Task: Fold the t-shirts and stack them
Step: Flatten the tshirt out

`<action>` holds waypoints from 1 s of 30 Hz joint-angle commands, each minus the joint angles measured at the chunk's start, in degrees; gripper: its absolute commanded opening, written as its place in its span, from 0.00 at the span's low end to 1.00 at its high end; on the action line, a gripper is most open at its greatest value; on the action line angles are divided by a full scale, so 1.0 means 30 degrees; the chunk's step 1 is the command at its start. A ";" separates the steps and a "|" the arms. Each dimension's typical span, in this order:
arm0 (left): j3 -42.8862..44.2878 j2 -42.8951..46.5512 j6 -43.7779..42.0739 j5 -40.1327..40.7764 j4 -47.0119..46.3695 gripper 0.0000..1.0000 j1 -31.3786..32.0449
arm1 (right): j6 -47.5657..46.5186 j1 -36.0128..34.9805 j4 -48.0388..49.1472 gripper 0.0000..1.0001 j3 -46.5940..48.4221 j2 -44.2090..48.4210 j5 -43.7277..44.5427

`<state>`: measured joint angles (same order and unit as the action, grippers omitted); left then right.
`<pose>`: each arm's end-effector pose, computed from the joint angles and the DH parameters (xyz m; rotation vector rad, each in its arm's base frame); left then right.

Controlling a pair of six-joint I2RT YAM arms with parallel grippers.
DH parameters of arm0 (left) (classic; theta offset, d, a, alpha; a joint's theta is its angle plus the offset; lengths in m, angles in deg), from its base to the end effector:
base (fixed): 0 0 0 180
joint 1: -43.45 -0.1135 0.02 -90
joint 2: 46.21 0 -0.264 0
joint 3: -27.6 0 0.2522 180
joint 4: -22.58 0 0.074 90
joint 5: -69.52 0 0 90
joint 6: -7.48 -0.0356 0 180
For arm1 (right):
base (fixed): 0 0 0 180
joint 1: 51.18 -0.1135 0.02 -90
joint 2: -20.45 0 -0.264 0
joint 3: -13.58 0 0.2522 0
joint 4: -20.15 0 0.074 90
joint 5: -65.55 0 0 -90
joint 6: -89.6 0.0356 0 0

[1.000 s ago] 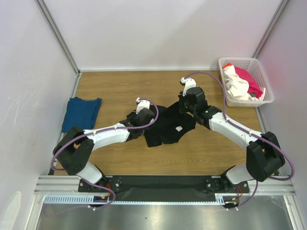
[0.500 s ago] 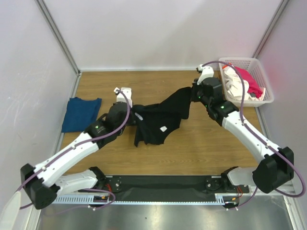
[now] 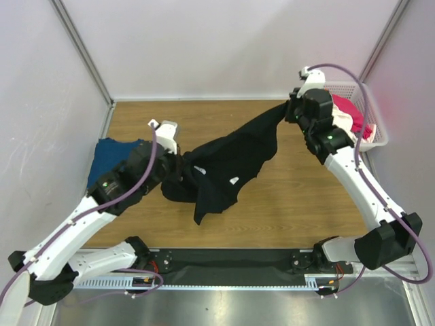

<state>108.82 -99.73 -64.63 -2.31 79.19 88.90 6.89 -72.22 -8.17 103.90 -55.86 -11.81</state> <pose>0.1347 -0.1210 0.3909 0.3016 2.0450 -0.3575 0.2899 0.1032 0.4042 -0.0620 1.8159 0.1498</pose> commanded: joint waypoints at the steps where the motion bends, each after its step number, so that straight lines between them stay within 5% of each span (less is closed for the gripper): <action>1: 0.0982 0.0815 -0.0367 -0.0484 0.0775 0.01 -0.0238 | -0.0933 0.0508 0.0549 0.00 0.2048 0.0797 0.1263; 6: -0.0483 0.1812 -0.1276 -0.4503 -0.0599 0.02 -0.0238 | -0.1404 0.0538 0.0374 0.00 0.2957 0.1443 0.0536; 14: -0.0660 -0.1520 0.1004 0.0679 -0.0630 0.05 -0.0501 | -0.0995 0.0538 -0.0564 0.00 0.3486 -0.2033 -0.1312; 18: -0.1713 -0.4858 0.1624 -0.0163 -0.2939 0.03 -0.1261 | -0.0409 0.0509 0.0166 0.00 0.3457 -0.4931 -0.2191; 23: -0.2683 -0.6972 0.1450 -0.2686 -0.7218 0.03 -0.4687 | -0.0642 0.0567 0.0931 0.00 0.5093 -0.9037 -0.1784; 25: -0.2275 -0.8256 0.1041 -0.3271 -0.8387 0.05 -0.5539 | -0.0730 0.0538 0.0814 0.00 0.6616 -1.1001 -0.1841; 30: -0.0169 -1.1395 -0.0015 -0.3043 -0.8630 0.29 -0.6476 | -0.0789 0.0625 0.0228 0.00 0.9867 -1.4196 -0.1958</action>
<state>103.51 -130.88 -62.86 -10.35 58.95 70.61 5.06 -70.80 -9.29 126.04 -96.98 -17.69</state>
